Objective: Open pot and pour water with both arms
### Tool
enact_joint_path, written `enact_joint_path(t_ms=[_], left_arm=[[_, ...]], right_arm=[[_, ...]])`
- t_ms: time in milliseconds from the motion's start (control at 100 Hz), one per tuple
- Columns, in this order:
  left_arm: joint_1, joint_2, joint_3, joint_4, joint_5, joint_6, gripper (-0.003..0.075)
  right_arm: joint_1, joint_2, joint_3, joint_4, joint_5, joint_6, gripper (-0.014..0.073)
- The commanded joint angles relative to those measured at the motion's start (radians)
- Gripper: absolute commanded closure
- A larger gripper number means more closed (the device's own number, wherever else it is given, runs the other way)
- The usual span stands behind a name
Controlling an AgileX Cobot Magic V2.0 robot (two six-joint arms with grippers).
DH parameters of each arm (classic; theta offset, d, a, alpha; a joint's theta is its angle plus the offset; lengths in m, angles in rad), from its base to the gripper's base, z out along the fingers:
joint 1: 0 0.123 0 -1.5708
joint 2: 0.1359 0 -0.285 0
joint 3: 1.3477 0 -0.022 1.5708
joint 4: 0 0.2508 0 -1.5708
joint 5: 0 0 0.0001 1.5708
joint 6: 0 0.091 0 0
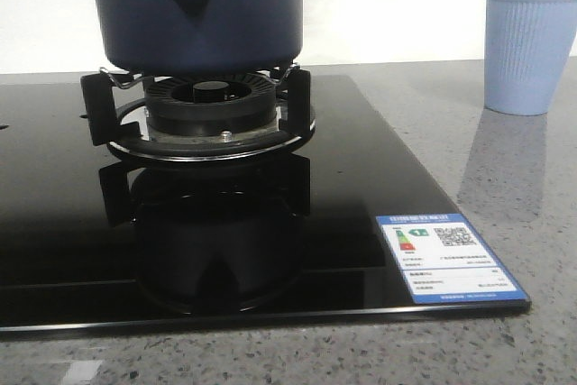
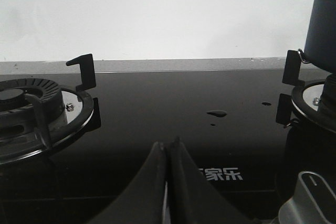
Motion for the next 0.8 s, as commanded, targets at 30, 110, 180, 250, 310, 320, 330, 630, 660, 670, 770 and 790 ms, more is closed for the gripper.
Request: enact_joint_path(t_ms=[30, 110, 180, 250, 310, 320, 330, 630, 660, 670, 770, 790], left_arm=[[0.001, -0.028, 0.009, -0.008, -0.073, -0.009, 0.0741], [0.001, -0.028, 0.009, -0.051, -0.079, -0.009, 0.0741], [0.001, -0.028, 0.009, -0.127, -0.103, -0.009, 0.0741], [0.001, -0.028, 0.009, -0.191, -0.124, -0.009, 0.0741], [0.001, -0.028, 0.009, -0.23, -0.132, -0.009, 0.0741], [0.001, -0.028, 0.009, -0.237, -0.132, -0.009, 0.0741], [0.001, -0.028, 0.009, -0.242, -0.132, -0.009, 0.0741], [0.001, -0.028, 0.005, -0.618, -0.184, -0.009, 0.0741], [0.001, -0.028, -0.001, -0.631, -0.184, -0.009, 0.0741], [0.001, -0.028, -0.004, -0.631, -0.181, -0.009, 0.0741], [0.001, -0.028, -0.047, -0.621, -0.152, -0.006, 0.0741], [0.001, -0.028, -0.061, -0.616, -0.145, -0.003, 0.0741]], right_arm=[[-0.004, -0.017, 0.024, -0.001, -0.099, -0.005, 0.0671], [-0.004, -0.017, 0.024, 0.023, -0.114, -0.005, 0.0671], [-0.004, -0.017, 0.024, 0.064, -0.132, -0.005, 0.0671], [-0.004, -0.017, 0.024, 0.118, -0.15, -0.005, 0.0671], [-0.004, -0.017, 0.024, 0.164, -0.154, -0.005, 0.0671], [-0.004, -0.017, 0.024, 0.176, -0.154, -0.005, 0.0671], [-0.004, -0.017, 0.024, 0.182, -0.157, -0.005, 0.0671], [-0.004, -0.017, 0.015, 0.605, -0.218, -0.005, 0.0671], [-0.004, -0.017, 0.007, 0.605, -0.211, -0.005, 0.0671], [-0.004, -0.017, 0.003, 0.605, -0.211, -0.005, 0.0671], [-0.004, -0.017, -0.044, 0.601, -0.176, -0.005, 0.0671], [-0.004, -0.017, -0.057, 0.591, -0.163, -0.005, 0.0671]])
